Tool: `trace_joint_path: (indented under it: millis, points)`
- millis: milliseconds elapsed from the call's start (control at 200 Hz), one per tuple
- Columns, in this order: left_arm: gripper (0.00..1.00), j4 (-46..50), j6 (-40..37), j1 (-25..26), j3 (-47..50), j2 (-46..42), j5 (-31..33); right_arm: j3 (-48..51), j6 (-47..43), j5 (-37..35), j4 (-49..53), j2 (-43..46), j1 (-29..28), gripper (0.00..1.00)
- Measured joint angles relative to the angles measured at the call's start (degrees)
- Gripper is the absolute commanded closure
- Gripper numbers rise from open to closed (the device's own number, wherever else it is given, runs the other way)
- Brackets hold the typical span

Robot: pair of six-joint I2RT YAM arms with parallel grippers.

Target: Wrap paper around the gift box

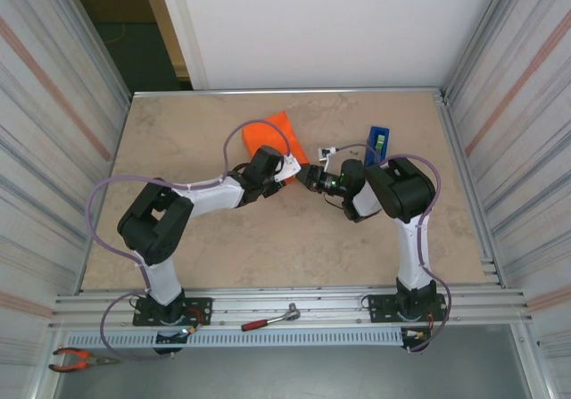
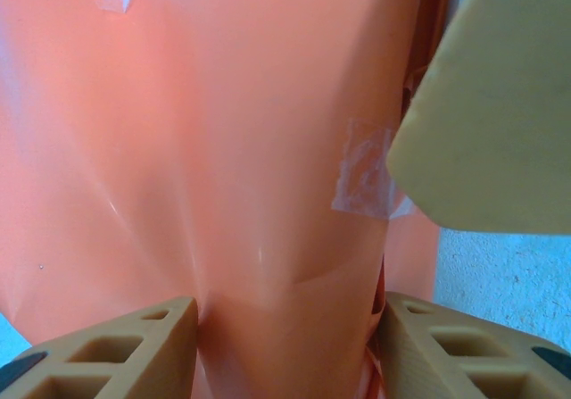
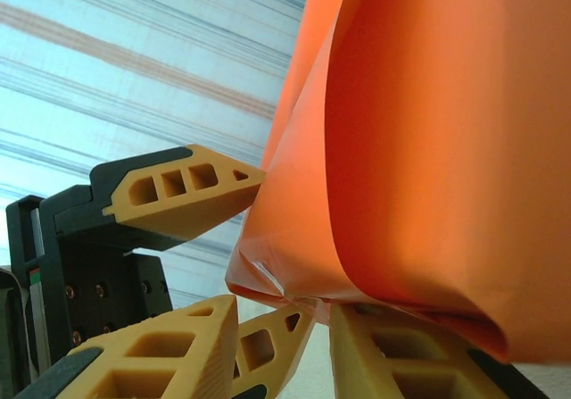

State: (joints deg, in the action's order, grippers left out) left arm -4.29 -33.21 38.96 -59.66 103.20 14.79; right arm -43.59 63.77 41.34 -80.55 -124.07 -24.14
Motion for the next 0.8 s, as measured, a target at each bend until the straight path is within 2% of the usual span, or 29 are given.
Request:
trace_joint_path:
  millis: [797]
  points:
    - [0.47, 0.2, 0.0, 0.0, -0.1, 0.0, 0.0, 0.7, 0.2, -1.0, 0.0, 0.3, 0.0, 0.63]
